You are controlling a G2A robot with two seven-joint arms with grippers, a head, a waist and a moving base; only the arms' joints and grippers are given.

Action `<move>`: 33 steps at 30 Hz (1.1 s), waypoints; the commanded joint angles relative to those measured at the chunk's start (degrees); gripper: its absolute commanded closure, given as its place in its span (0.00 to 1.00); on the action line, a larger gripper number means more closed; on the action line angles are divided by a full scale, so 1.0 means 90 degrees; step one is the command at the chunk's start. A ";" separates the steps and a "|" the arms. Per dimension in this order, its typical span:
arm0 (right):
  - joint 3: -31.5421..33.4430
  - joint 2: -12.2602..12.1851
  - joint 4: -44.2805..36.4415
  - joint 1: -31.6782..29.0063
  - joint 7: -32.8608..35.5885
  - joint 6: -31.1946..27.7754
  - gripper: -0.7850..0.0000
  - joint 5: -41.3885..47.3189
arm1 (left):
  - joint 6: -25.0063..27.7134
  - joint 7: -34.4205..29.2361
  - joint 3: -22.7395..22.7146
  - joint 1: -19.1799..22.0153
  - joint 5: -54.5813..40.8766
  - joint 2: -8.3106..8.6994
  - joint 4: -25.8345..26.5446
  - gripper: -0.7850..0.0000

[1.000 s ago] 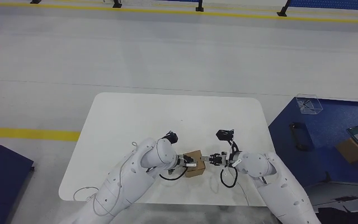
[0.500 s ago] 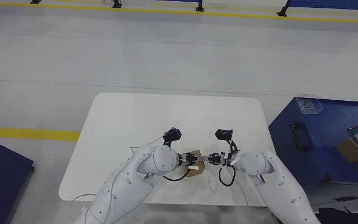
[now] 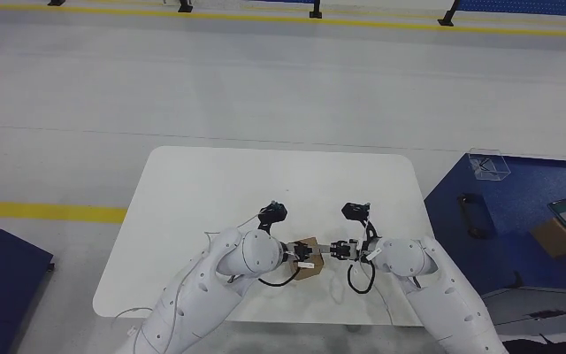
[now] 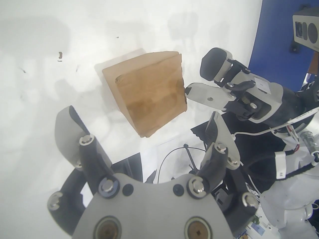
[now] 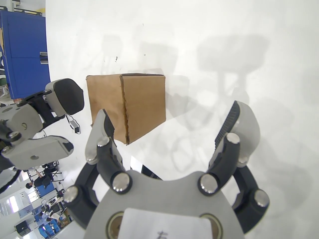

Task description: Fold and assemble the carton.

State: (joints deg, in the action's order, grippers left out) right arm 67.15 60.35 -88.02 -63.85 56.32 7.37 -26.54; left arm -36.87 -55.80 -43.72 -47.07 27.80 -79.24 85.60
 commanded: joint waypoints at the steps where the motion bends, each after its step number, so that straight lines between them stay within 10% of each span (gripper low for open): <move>1: 0.0020 0.0000 0.0029 -0.0004 -0.0037 0.0030 0.00 0.0010 | 0.0000 0.0000 0.0000 0.0000 0.0000 0.0000 0.0000 0.00; 12: 0.0793 -0.0038 0.0808 0.0215 -0.0416 -0.0100 0.00 0.0985 | -0.1629 0.3090 0.1115 -0.1765 0.3187 0.0065 0.2460 0.00; 18: 0.0772 -0.0030 0.1022 0.0334 -0.0346 -0.0231 0.00 0.1093 | -0.2066 0.4334 0.2093 -0.2131 0.4979 -0.0123 0.2122 0.00; 33: 0.0772 -0.0030 0.1022 0.0334 -0.0346 -0.0231 0.00 0.1093 | -0.2319 0.5520 0.2465 -0.2675 0.5927 -0.0297 0.1247 0.00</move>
State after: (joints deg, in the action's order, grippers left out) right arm 74.10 60.08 -78.82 -60.84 53.21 5.29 -16.70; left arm -57.05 -8.25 -21.83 -70.23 80.13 -81.63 97.78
